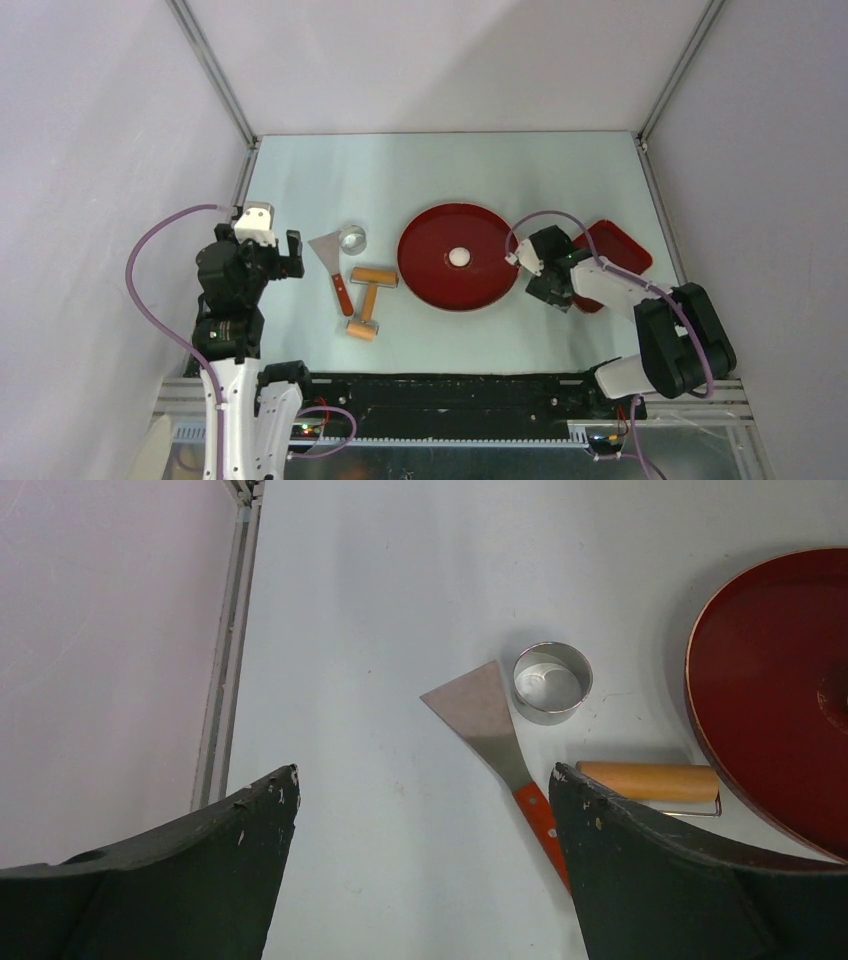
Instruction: Roll out the dumpling wrappers from the dough
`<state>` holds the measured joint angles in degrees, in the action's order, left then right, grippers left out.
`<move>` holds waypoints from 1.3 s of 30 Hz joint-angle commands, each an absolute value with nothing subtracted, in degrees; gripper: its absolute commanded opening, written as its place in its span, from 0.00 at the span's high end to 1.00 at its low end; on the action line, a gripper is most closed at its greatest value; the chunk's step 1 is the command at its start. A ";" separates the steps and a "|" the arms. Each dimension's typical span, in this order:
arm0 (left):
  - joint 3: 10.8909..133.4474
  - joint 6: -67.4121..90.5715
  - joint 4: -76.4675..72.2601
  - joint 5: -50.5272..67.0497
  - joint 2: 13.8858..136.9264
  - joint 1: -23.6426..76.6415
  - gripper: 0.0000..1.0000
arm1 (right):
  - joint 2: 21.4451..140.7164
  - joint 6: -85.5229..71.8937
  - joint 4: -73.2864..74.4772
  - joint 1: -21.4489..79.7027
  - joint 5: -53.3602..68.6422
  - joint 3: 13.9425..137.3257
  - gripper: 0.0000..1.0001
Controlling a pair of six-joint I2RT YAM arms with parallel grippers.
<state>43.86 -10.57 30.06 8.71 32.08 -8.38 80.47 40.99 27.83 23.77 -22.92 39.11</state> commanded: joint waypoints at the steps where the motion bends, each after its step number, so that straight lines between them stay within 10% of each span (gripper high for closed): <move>1: 43.77 -11.23 28.01 8.50 31.71 -8.13 0.02 | 84.46 52.37 18.57 17.82 -25.84 37.27 0.02; 19: 43.68 -11.57 27.97 8.07 32.81 -8.17 0.02 | 107.94 69.63 -1.43 10.41 -22.42 49.40 0.99; 39: 43.75 -11.53 27.98 7.35 33.22 -8.17 0.02 | 105.30 80.74 -3.24 18.41 -19.27 49.57 1.00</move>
<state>43.81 -10.59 30.06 8.23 33.34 -8.38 105.75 76.40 -4.60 18.02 -24.25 49.80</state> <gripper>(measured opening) 0.985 0.021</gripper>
